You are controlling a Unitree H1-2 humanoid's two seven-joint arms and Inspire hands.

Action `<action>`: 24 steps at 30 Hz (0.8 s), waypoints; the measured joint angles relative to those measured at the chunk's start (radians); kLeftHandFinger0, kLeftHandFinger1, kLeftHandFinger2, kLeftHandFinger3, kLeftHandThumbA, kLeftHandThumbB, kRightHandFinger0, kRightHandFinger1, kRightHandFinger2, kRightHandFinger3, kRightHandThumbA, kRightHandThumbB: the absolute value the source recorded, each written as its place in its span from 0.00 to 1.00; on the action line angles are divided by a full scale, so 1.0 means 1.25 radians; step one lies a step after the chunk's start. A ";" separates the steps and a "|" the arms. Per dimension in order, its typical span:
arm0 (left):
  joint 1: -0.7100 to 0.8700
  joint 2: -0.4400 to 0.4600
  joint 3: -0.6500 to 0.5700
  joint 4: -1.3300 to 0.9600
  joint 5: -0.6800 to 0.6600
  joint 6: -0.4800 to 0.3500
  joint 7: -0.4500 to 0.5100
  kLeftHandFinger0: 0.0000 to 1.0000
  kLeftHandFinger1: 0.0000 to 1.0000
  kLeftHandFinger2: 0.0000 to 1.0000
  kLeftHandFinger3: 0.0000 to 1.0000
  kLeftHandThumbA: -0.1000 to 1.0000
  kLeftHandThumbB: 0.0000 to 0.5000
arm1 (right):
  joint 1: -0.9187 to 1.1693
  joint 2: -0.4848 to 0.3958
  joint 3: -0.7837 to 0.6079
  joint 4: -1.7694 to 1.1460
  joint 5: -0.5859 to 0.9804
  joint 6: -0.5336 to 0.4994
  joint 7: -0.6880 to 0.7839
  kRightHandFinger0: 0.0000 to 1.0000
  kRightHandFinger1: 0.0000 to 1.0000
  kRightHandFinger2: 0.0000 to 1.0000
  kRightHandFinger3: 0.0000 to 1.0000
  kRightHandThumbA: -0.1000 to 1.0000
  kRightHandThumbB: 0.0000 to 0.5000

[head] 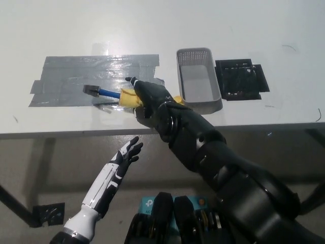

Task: The robot picks the hammer placed on top of the gray container with right hand and places it on the grey area of the desk

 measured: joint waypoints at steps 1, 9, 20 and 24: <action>0.000 0.000 0.000 0.000 0.000 0.000 -0.001 1.00 1.00 1.00 1.00 1.00 0.29 | -0.003 -0.003 -0.002 0.000 0.002 0.000 0.005 1.00 1.00 1.00 1.00 0.98 1.00; -0.004 0.000 0.000 0.000 0.005 0.000 -0.002 1.00 1.00 1.00 1.00 1.00 0.39 | -0.045 -0.027 -0.023 -0.007 0.020 -0.010 0.018 1.00 1.00 1.00 1.00 1.00 1.00; -0.018 0.001 0.000 0.000 0.008 0.000 -0.003 1.00 1.00 1.00 1.00 1.00 0.40 | -0.191 -0.079 -0.151 -0.131 0.088 -0.083 0.018 1.00 1.00 1.00 1.00 0.94 1.00; -0.027 0.001 0.002 0.001 0.007 0.001 -0.003 1.00 1.00 1.00 1.00 1.00 0.34 | -0.226 -0.123 -0.192 -0.236 0.109 -0.094 0.021 1.00 1.00 1.00 1.00 1.00 1.00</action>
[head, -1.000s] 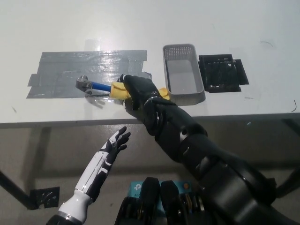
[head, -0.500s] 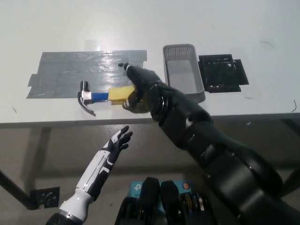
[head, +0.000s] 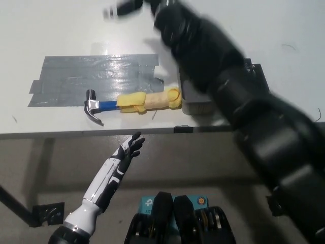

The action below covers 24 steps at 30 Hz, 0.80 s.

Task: The robot picks the hammer placed on top of the gray container with right hand and places it on the grey area of the desk

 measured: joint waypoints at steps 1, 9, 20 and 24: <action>-0.002 0.000 0.001 0.001 0.000 0.000 0.000 1.00 1.00 1.00 1.00 1.00 0.35 | -0.003 -0.011 -0.004 -0.024 0.002 0.000 0.002 1.00 1.00 1.00 1.00 0.99 1.00; -0.008 0.000 0.003 0.010 0.000 0.001 0.001 1.00 1.00 1.00 1.00 1.00 0.37 | 0.089 -0.097 -0.018 -0.293 0.016 0.020 0.042 1.00 1.00 1.00 1.00 0.95 0.90; -0.009 0.000 0.004 0.022 0.000 0.001 0.001 1.00 1.00 1.00 1.00 1.00 0.42 | 0.364 -0.232 -0.075 -0.562 0.050 0.074 0.089 1.00 1.00 1.00 1.00 0.92 0.88; -0.010 0.000 0.005 0.030 0.000 0.001 0.001 1.00 1.00 1.00 1.00 1.00 0.39 | 0.504 -0.288 -0.109 -0.653 0.072 0.098 0.097 1.00 1.00 1.00 1.00 0.85 0.93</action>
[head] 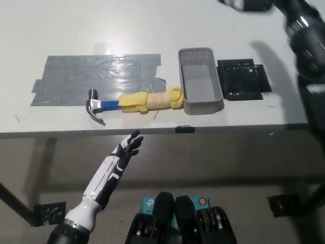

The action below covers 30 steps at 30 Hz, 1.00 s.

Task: The robot picks the hammer placed on top of the gray container with right hand and places it on the grey area of the desk

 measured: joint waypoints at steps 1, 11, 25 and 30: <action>0.000 0.000 0.000 0.002 0.000 0.000 0.000 1.00 1.00 1.00 1.00 1.00 0.36 | 0.032 -0.011 -0.009 -0.023 0.006 0.005 0.002 1.00 1.00 1.00 1.00 0.86 0.97; -0.004 0.000 0.002 0.011 0.000 0.000 0.000 1.00 1.00 1.00 1.00 1.00 0.42 | 0.382 -0.056 -0.054 -0.253 0.065 0.033 0.003 1.00 1.00 1.00 1.00 0.96 1.00; 0.010 -0.001 0.080 -0.002 -0.006 -0.003 0.007 1.00 1.00 1.00 1.00 1.00 0.39 | 0.671 0.074 -0.004 -0.524 0.198 0.003 0.024 1.00 1.00 1.00 1.00 0.92 0.73; 0.051 -0.002 0.098 -0.017 -0.006 -0.004 0.014 1.00 1.00 1.00 1.00 1.00 0.32 | 0.676 0.136 0.026 -0.396 0.212 -0.024 0.034 1.00 1.00 1.00 1.00 0.92 0.68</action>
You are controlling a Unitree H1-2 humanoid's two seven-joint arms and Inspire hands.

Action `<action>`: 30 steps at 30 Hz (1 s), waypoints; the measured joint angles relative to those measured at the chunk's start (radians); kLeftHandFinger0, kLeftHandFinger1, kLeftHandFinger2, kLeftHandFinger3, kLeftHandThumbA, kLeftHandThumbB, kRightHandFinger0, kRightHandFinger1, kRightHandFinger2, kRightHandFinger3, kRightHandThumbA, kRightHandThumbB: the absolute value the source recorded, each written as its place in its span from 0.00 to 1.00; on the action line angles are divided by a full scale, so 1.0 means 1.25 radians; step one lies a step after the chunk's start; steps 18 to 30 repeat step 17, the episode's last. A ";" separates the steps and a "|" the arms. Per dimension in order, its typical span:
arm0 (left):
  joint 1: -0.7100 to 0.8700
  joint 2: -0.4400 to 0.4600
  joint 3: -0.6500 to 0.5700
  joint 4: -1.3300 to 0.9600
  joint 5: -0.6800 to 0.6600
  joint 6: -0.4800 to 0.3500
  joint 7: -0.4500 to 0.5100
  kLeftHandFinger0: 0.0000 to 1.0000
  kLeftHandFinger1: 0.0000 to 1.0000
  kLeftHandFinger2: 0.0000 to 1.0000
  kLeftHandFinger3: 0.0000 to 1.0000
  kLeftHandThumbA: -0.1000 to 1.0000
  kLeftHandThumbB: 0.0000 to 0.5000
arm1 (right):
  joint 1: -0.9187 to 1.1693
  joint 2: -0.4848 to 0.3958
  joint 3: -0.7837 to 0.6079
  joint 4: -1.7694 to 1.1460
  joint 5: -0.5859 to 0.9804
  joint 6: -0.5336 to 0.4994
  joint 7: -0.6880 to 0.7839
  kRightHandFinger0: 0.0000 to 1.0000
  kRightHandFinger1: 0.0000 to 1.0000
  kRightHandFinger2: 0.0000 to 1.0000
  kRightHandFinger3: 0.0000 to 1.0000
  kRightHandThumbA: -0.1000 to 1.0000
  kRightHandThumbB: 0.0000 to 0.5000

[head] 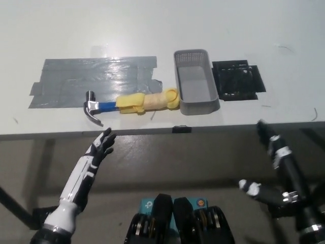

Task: The robot picks the hammer placed on top of the gray container with right hand and places it on the grey area of the desk

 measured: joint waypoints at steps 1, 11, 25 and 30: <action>0.005 0.000 0.005 -0.002 0.000 0.000 0.003 1.00 1.00 1.00 1.00 1.00 0.31 | 0.002 0.000 0.001 0.011 0.000 -0.004 0.002 1.00 1.00 1.00 1.00 0.92 0.65; 0.030 -0.002 0.025 -0.009 0.001 0.000 0.009 1.00 1.00 1.00 1.00 1.00 0.32 | 0.030 0.002 0.005 0.035 0.003 -0.026 0.013 1.00 1.00 1.00 1.00 0.90 0.74; 0.058 -0.002 0.028 -0.013 0.001 0.000 0.009 1.00 1.00 1.00 1.00 1.00 0.37 | 0.041 0.006 0.012 0.046 0.003 -0.037 0.019 1.00 1.00 1.00 1.00 0.88 0.69; 0.058 -0.002 0.028 -0.013 0.001 0.000 0.009 1.00 1.00 1.00 1.00 1.00 0.37 | 0.041 0.006 0.012 0.046 0.003 -0.037 0.019 1.00 1.00 1.00 1.00 0.88 0.69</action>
